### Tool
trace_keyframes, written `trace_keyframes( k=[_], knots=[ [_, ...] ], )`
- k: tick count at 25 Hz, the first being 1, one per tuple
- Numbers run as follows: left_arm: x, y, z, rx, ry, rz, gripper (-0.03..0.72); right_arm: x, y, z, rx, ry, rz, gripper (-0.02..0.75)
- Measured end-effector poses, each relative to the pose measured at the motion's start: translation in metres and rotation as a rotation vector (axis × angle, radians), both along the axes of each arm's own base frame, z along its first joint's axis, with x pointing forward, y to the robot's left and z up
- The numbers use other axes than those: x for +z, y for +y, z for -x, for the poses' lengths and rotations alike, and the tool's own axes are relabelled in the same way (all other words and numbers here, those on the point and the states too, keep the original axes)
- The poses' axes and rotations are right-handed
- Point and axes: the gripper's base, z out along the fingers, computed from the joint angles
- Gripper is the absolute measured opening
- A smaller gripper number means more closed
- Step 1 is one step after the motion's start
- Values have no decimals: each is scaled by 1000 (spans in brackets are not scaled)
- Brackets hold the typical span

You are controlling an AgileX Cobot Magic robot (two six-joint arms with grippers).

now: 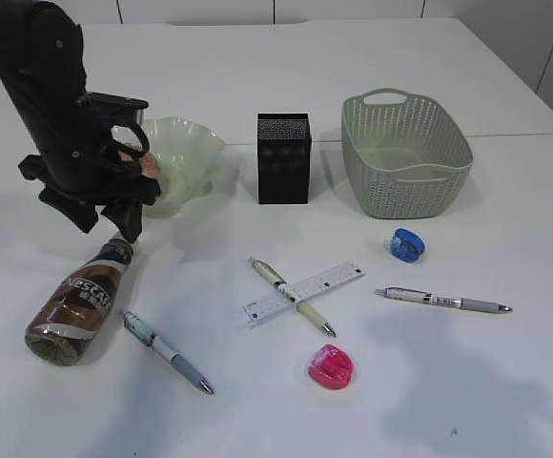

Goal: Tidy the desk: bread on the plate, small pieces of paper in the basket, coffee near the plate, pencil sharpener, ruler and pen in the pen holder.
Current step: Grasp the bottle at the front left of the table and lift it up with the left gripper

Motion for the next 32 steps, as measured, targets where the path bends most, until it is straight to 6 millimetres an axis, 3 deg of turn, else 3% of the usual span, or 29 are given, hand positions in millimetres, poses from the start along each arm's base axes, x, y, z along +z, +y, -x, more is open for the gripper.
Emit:
trace_keyframes(
  k=[8, 25, 32],
  knots=[
    [-13, 3, -3, 9, 69, -23, 523, 0, 0, 0, 0, -2, 0, 407],
    [-26, 8, -8, 43, 90, -5, 525, 0, 0, 0, -1, -4, -1, 407],
    [-42, 7, -9, 46, 128, -9, 525, 0, 0, 0, -1, -4, -1, 407]
  ],
)
